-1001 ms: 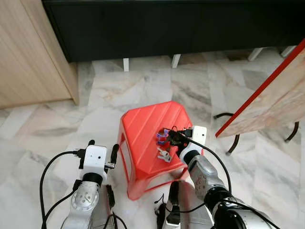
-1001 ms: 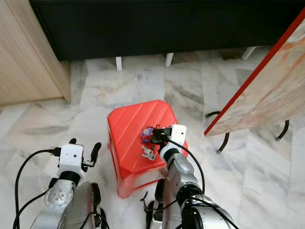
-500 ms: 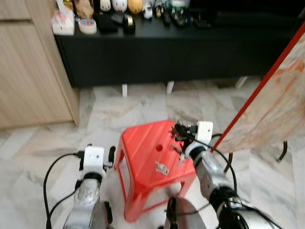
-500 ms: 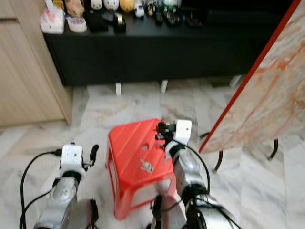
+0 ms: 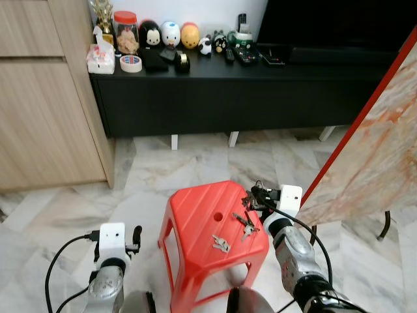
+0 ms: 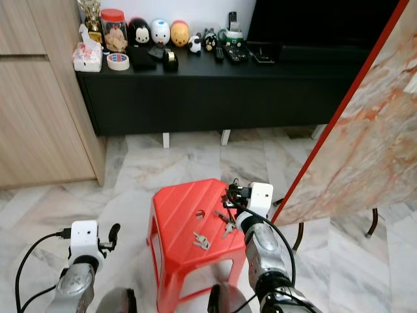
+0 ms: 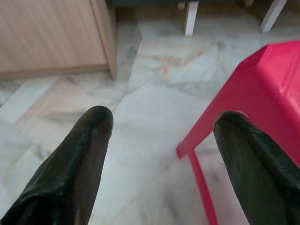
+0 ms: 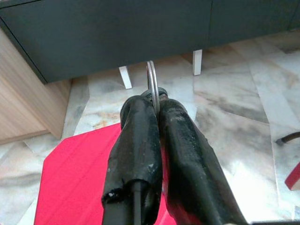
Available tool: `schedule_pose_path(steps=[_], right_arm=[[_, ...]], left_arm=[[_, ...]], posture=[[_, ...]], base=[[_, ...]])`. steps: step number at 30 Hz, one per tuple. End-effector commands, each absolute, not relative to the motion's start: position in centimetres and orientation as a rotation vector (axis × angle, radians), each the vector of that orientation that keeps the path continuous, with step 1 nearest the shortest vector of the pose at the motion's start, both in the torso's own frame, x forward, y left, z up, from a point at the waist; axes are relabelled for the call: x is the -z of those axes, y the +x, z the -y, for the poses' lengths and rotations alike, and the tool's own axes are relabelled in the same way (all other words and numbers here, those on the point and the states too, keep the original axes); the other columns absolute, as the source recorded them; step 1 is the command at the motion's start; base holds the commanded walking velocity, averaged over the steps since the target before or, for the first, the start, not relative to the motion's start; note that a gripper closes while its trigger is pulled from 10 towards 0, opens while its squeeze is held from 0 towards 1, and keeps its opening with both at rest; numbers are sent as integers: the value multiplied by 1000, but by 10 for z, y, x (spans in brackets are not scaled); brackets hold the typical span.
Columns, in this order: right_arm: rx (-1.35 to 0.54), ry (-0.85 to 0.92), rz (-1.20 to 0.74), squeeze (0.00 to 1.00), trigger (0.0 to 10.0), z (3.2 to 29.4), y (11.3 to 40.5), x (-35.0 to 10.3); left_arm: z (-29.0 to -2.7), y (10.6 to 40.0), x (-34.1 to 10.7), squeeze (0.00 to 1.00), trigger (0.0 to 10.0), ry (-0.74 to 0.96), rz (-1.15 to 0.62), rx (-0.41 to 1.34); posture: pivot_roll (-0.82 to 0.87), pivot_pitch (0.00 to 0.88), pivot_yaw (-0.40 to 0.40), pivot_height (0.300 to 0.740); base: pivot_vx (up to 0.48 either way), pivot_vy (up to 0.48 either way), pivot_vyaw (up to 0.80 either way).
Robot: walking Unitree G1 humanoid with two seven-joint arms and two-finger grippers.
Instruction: Hang keys on a hook
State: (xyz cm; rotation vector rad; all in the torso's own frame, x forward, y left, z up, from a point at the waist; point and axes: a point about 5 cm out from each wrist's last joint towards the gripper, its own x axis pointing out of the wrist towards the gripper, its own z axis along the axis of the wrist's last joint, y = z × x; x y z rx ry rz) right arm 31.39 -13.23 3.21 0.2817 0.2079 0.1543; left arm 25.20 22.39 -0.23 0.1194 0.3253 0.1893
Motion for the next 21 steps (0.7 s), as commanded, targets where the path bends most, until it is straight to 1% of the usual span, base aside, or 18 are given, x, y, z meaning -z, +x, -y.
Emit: schedule_pose_path(steps=[1,3,8,11,12,17,21], right_arm=[[-125,263,-183,0,10000,140,313,-34],[-125,263,-183,0,10000,140,313,-34],[-101,230,-195,0,10000,143,300,-23],[-93,228,-210,0,10000,143,296,-18],[-90,204,-222,0,10000,143,292,-14],[-91,194,-238,0,10000,141,282,-6],[-59,154,-250,0,10000,144,273,0]], left_arm=[[-225,246,10,0,10000,116,-356,-182],[-225,246,10,0,10000,116,-356,-182],[-239,226,29,0,10000,120,-477,-196],[-241,222,32,0,10000,117,-500,-206],[-243,218,35,0,10000,110,-519,-213],[-246,212,40,0,10000,101,-547,-229],[-245,201,50,0,10000,79,-609,-218]], posture=[[118,0,-152,690],[118,0,-152,690],[114,0,-136,720],[119,0,-137,735],[121,0,-138,740],[124,0,-140,740],[122,0,-140,740]], base=[[0,0,0],[0,0,0],[0,0,0],[0,0,0],[0,0,0],[0,0,0],[0,0,0]])
